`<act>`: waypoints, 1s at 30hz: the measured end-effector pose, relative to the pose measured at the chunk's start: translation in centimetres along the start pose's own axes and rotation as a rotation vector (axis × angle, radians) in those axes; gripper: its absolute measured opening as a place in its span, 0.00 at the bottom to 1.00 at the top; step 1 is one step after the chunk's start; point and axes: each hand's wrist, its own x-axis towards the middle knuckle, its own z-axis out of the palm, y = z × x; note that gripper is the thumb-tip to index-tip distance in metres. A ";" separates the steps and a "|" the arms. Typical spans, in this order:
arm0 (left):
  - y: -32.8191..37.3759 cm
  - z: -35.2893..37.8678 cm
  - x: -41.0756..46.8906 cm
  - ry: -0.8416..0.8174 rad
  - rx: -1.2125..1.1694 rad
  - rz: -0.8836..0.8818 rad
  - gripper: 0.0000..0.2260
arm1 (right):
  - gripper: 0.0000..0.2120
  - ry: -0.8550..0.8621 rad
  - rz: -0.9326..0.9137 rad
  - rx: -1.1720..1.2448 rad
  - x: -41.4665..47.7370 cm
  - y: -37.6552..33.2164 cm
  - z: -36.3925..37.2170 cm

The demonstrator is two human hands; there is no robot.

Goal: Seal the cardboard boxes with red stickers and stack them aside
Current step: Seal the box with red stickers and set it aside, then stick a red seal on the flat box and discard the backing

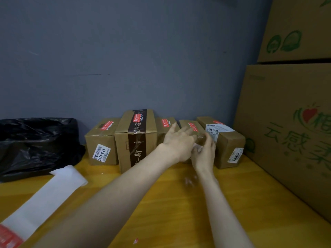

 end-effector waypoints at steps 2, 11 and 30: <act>0.6 0.2 0.2 -0.051 0.007 0.020 0.22 | 0.23 0.118 0.030 -0.003 0.0 0.2 -0.2; 1.2 1.6 0.9 -0.130 -0.044 -0.059 0.22 | 0.19 -0.102 -0.015 -0.042 0.8 0.6 -0.2; 6.1 1.9 2.9 0.022 -1.032 -0.219 0.24 | 0.20 0.383 0.066 0.109 3.4 0.1 -7.8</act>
